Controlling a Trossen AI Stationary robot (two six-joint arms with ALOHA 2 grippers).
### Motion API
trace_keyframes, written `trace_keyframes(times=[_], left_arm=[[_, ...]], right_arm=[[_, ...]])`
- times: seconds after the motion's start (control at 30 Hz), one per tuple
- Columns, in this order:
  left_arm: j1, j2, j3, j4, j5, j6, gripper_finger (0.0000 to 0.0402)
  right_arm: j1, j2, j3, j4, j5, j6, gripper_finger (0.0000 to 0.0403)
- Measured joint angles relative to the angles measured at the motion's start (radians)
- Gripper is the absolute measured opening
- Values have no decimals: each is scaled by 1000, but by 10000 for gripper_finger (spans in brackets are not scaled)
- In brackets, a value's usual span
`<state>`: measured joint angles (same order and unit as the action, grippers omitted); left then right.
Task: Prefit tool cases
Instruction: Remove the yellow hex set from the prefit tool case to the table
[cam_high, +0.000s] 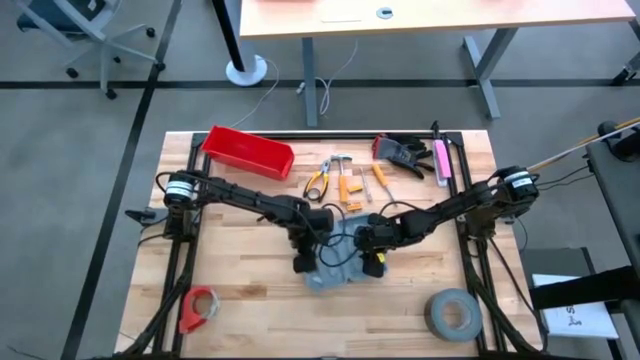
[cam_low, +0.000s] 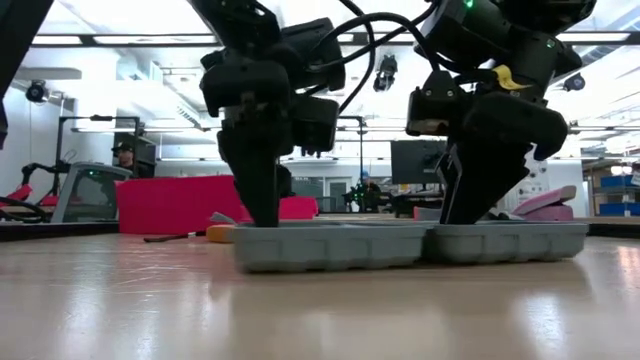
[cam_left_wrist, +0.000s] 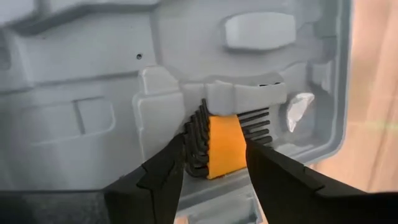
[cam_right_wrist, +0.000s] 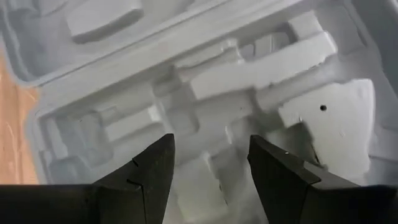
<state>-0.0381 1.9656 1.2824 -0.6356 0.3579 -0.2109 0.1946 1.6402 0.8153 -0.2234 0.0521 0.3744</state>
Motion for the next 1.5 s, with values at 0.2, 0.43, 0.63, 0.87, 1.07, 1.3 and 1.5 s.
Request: trace_keyframes(times=[0.2, 0.43, 0.63, 0.87, 1.07, 1.3, 1.5], left_arm=[[3, -1, 25, -87, -1, -44, 187], [12, 2, 71, -167, 2, -72, 217], [12, 2, 112, -192, 4, -67, 236], [12, 0, 103, -210, 9, -61, 230], [12, -1, 80, -239, -7, -34, 222], [12, -9, 80, -250, -34, -4, 232], [12, -9, 60, -231, -45, -9, 242]], right_arm=[[-6, 0, 0, -3, 0, 0, 183], [-6, 0, 0, -2, 0, -5, 183], [-6, 0, 0, -3, 0, -8, 183], [-6, 0, 0, -3, 0, -11, 183], [-6, 0, 0, -4, 0, -12, 183], [-6, 0, -6, -2, 1, -12, 183], [-6, 0, -9, -1, 2, -13, 183]])
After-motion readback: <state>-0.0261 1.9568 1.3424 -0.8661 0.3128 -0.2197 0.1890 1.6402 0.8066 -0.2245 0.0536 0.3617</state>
